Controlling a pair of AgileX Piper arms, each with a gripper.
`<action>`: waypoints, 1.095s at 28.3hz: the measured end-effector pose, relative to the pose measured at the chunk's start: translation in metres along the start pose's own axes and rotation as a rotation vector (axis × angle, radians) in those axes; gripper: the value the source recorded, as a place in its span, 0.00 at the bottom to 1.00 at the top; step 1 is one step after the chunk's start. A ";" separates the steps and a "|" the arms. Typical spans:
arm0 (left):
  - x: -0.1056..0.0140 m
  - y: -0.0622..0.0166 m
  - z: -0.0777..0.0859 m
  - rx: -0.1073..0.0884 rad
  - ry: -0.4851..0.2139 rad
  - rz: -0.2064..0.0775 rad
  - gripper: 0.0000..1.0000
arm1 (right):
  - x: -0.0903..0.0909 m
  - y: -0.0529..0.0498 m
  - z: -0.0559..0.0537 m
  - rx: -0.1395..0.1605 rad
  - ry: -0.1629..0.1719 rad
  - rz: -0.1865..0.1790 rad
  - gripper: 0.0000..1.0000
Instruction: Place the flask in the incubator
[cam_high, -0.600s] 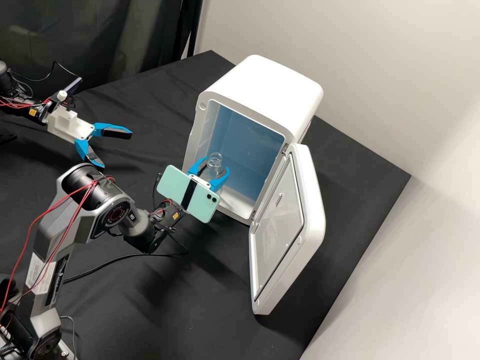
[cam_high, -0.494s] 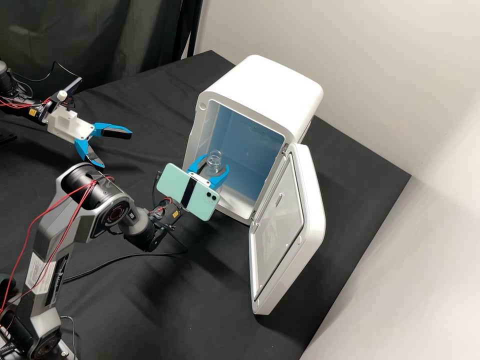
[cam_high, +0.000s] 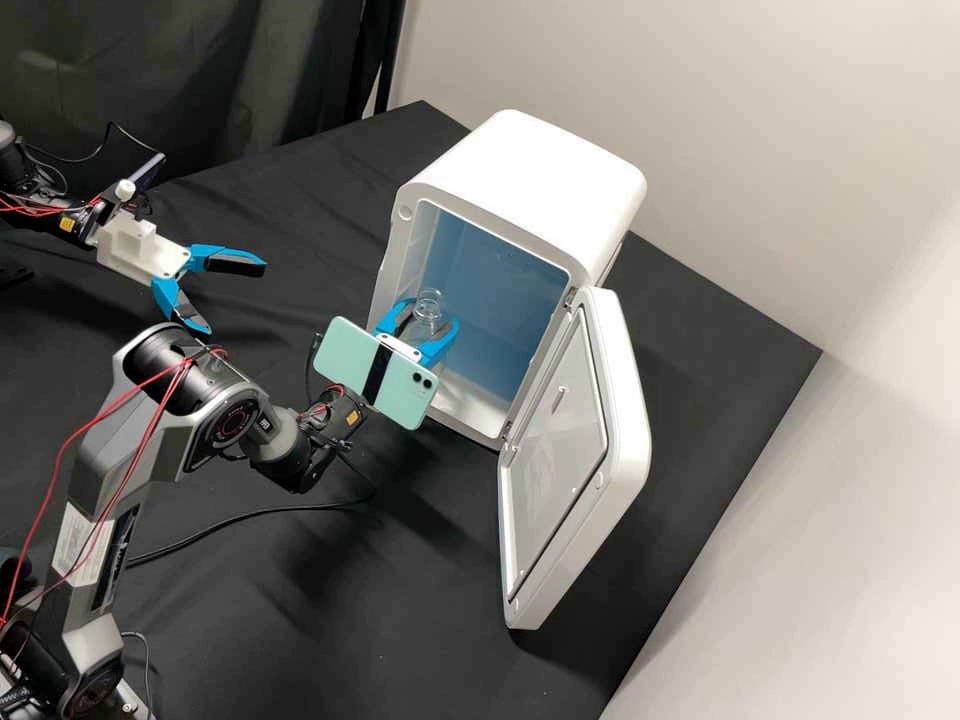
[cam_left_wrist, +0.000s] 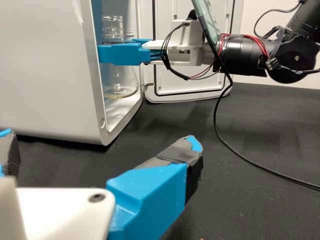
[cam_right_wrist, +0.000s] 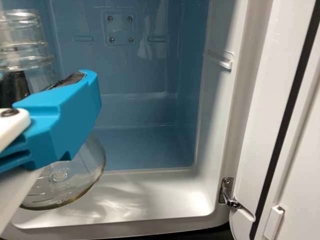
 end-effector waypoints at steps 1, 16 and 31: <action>0.000 0.0000 0.000 0.000 0.000 0.000 1.00 | 0.001 0.000 0.000 0.000 -0.001 0.001 0.00; 0.002 -0.0046 0.001 -0.007 -0.006 -0.021 1.00 | 0.015 -0.001 0.006 -0.003 -0.017 -0.001 0.00; 0.002 -0.0046 0.001 -0.007 -0.006 -0.021 1.00 | 0.032 0.005 0.010 0.000 -0.039 0.016 0.00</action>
